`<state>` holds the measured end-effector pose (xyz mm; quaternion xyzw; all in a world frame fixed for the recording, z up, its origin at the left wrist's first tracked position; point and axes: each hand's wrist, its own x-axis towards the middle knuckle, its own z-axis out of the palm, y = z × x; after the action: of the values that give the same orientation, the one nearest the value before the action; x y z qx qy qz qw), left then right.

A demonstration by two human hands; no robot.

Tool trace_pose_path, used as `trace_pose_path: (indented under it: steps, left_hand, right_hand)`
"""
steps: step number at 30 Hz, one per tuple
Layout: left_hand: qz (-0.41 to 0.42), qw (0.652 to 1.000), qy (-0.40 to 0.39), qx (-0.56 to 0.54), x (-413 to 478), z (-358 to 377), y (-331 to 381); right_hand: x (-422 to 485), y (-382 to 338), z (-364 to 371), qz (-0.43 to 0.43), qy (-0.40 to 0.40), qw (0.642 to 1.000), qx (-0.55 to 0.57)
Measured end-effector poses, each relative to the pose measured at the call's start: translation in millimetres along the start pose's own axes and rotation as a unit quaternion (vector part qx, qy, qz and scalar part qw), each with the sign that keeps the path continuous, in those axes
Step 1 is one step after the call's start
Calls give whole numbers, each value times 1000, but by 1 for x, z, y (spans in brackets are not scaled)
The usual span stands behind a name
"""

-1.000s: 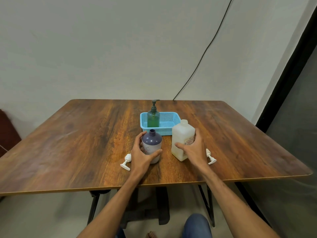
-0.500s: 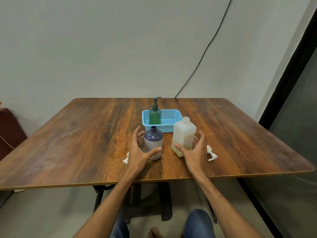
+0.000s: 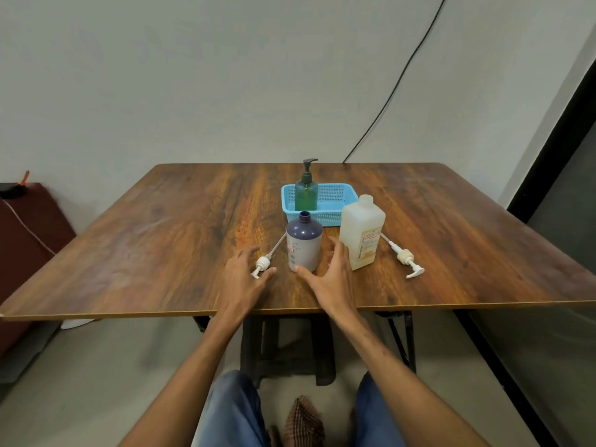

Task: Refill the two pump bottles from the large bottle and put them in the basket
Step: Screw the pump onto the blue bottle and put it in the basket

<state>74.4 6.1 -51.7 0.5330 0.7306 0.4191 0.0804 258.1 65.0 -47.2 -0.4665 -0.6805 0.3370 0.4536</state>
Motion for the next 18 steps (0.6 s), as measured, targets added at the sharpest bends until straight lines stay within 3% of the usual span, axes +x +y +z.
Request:
trace_pose_path:
  steps: [7, 18]
  left_hand:
    - [-2, 996, 4, 93, 8, 14, -2]
    - [-9, 992, 96, -85, 11, -3, 15]
  right_hand:
    - [31, 10, 15, 10, -46, 998, 51]
    - [44, 18, 19, -41, -35, 996, 66]
